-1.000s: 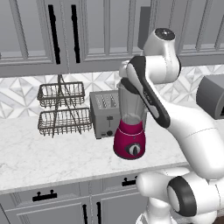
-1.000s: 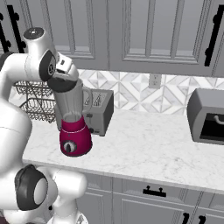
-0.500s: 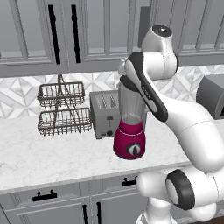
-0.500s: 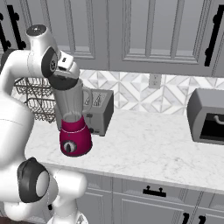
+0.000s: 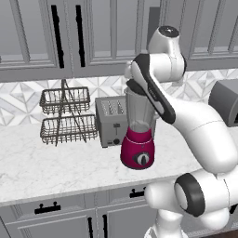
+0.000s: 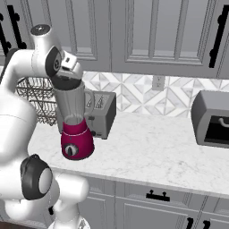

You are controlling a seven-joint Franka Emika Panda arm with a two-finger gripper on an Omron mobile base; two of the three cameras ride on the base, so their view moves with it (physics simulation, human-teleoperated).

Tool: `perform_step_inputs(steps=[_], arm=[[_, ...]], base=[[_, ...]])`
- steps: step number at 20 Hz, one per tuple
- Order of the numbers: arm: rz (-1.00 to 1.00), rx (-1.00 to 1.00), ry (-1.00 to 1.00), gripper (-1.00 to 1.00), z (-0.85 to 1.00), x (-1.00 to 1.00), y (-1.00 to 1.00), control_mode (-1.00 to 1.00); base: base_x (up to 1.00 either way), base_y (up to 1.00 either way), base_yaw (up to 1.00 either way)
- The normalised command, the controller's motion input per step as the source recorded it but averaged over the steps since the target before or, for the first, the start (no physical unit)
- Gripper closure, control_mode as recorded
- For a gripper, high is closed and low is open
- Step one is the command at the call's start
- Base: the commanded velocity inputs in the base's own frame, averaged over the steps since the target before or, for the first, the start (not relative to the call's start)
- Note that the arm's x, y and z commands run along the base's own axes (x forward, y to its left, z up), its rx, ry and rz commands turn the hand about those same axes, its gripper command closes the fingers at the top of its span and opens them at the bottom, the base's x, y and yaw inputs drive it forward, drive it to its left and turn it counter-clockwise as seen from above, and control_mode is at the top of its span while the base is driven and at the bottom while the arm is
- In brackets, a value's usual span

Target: Close the lid blender by securely placing the lid on top.

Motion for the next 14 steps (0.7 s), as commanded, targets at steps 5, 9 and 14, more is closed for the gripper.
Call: perform_step_inputs(steps=[5,9,14], arm=[[0.00,0.00,0.00,1.00,-0.09,0.27,0.00,-1.00],[0.00,0.00,0.00,1.00,-0.08,0.22,0.00,-1.00],[0.00,0.00,0.00,1.00,-0.08,0.18,0.00,-1.00]], base=[[0.00,0.00,0.00],[0.00,0.00,0.00],[0.00,0.00,0.00]])
